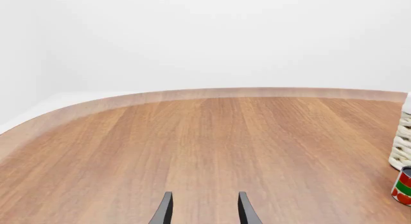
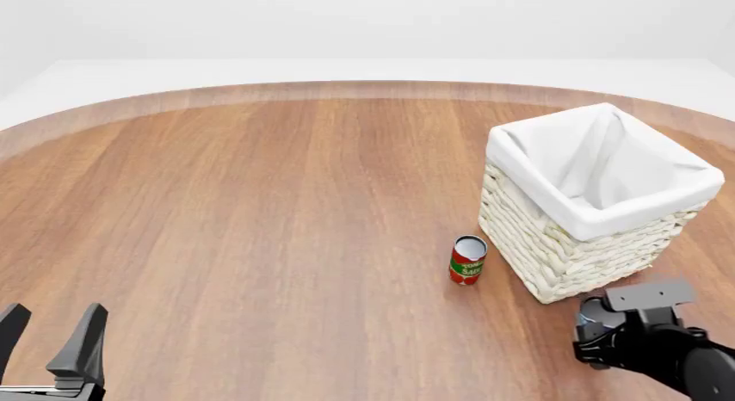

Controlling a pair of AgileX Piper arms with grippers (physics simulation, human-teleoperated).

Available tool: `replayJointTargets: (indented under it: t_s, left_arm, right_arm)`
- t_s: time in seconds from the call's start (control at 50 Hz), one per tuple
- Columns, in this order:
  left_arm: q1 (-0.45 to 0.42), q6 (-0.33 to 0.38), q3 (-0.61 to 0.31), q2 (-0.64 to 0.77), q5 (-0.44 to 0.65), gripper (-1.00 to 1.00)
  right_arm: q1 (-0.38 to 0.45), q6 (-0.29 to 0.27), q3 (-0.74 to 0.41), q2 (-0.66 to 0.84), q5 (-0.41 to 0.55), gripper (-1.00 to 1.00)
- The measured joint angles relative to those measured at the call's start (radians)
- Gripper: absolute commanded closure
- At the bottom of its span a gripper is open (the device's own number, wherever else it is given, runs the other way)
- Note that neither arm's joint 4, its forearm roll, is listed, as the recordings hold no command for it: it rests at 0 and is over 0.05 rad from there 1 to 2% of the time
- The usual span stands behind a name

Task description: Pick up the alphabet soup and the cream cheese box, and put them in the basket.

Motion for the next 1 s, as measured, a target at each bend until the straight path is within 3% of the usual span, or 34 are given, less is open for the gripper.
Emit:
replayJointTargets:
  t_s: [0.46,0.76,1.0]
  left_arm:
    - [0.0,0.0,0.0,-0.006,0.005,-1.0]
    - [0.0,0.0,0.001,-0.007,0.006,-1.0]
    - [0.0,0.0,0.001,-0.007,0.006,-1.0]
  right_arm:
    - [0.026,0.002,-0.063,-0.281,0.323,1.0]
    - [0.033,-0.005,-0.195,-0.402,0.557,1.0]
    - [0.023,-0.029,-0.307,-0.436,0.689,1.0]
